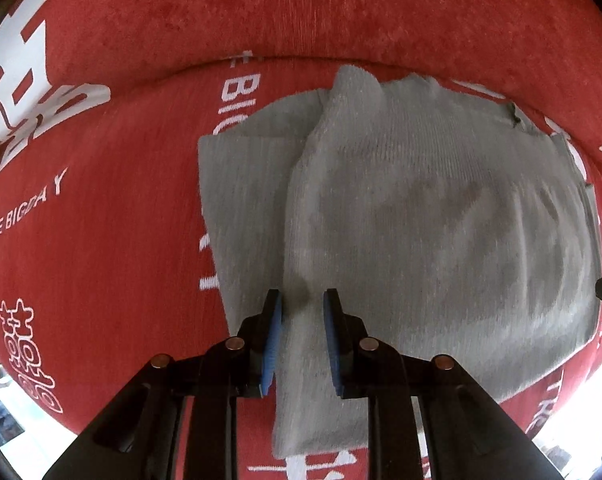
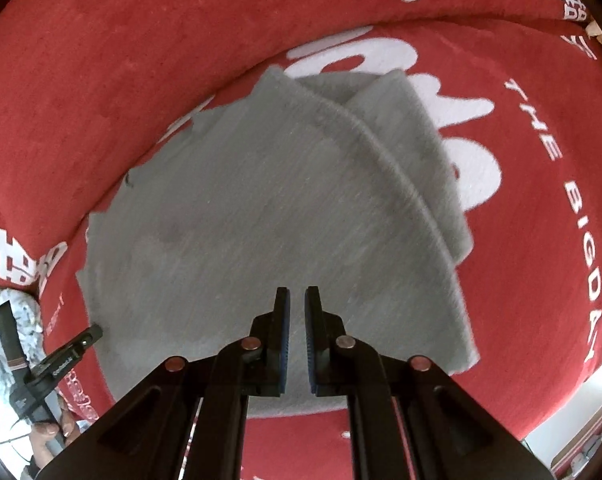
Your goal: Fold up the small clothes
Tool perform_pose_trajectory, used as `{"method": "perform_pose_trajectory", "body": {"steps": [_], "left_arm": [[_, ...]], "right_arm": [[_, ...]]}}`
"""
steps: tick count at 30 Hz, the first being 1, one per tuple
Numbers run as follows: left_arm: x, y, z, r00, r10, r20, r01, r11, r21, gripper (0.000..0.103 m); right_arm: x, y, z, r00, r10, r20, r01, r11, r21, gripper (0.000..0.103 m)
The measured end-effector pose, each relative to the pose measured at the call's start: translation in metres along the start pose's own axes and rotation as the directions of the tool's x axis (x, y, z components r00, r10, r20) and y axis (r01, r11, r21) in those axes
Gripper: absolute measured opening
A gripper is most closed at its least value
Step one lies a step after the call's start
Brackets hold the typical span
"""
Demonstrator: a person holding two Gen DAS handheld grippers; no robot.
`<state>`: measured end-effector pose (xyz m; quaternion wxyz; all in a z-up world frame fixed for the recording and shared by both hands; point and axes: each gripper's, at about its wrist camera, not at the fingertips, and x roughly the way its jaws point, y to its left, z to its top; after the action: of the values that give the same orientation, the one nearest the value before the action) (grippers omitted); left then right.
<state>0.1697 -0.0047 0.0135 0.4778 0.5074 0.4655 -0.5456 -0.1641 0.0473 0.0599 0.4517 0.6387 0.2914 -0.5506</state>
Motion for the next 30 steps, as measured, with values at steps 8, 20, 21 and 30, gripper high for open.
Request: {"method": "perform_pose_trajectory", "body": {"steps": [8, 20, 21, 30], "left_arm": [[-0.005, 0.004, -0.015, 1.0, -0.021, -0.016, 0.021, 1.0, 0.018, 0.023], [-0.003, 0.015, -0.049, 0.999, -0.011, -0.052, 0.013, 0.999, 0.043, 0.103], [-0.002, 0.016, -0.052, 0.998, -0.007, -0.057, 0.01, 0.999, 0.044, 0.103], [0.0, 0.045, -0.061, 0.999, 0.005, -0.047, -0.005, 1.0, -0.012, 0.103]], "right_arm": [[0.009, 0.024, -0.031, 0.998, 0.045, -0.049, -0.045, 0.999, -0.003, 0.012], [0.034, 0.063, -0.082, 0.985, 0.08, -0.153, -0.09, 0.994, -0.055, 0.039], [0.036, 0.066, -0.084, 0.984, 0.082, -0.158, -0.093, 0.994, -0.059, 0.041], [0.043, 0.11, -0.086, 0.975, 0.142, -0.17, -0.165, 0.978, -0.128, 0.047]]}}
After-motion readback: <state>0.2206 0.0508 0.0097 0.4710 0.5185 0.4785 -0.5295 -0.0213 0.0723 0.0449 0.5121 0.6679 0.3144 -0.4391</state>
